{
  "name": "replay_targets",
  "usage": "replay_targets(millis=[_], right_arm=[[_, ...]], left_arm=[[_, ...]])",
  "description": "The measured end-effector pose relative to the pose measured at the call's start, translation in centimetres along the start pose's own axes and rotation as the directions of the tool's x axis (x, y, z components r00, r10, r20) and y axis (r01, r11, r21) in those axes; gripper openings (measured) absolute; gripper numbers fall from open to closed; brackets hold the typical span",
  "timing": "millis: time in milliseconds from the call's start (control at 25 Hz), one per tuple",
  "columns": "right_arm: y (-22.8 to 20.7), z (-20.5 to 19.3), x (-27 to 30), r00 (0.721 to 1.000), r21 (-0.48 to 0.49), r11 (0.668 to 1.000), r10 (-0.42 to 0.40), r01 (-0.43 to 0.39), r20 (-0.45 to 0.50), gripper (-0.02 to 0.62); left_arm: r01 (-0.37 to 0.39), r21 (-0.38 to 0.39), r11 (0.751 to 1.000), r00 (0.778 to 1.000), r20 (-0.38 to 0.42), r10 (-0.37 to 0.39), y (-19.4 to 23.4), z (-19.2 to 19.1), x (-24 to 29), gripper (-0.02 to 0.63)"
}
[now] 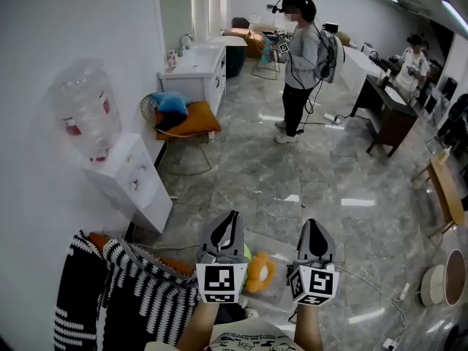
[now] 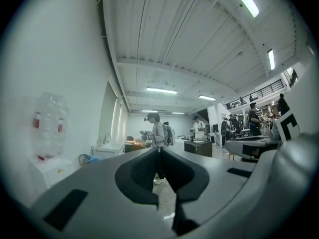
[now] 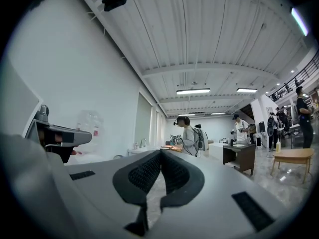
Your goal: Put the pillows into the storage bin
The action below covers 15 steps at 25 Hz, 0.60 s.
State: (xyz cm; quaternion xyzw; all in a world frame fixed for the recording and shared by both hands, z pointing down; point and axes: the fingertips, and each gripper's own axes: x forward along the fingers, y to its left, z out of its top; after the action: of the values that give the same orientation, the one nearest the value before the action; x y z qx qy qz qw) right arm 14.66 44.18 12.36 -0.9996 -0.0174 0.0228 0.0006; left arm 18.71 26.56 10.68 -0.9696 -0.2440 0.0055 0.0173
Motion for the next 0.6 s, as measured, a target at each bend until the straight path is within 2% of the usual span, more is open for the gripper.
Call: replay_targets(millis=[600], right_arm=[[-0.39, -0.14, -0.35, 1.0, -0.008, 1.0, -0.017, 0.017, -0.001, 0.014]], left_arm=[[0.01, -0.004, 1.0, 1.0, -0.008, -0.01, -0.15, -0.56, 0.14, 0.026]])
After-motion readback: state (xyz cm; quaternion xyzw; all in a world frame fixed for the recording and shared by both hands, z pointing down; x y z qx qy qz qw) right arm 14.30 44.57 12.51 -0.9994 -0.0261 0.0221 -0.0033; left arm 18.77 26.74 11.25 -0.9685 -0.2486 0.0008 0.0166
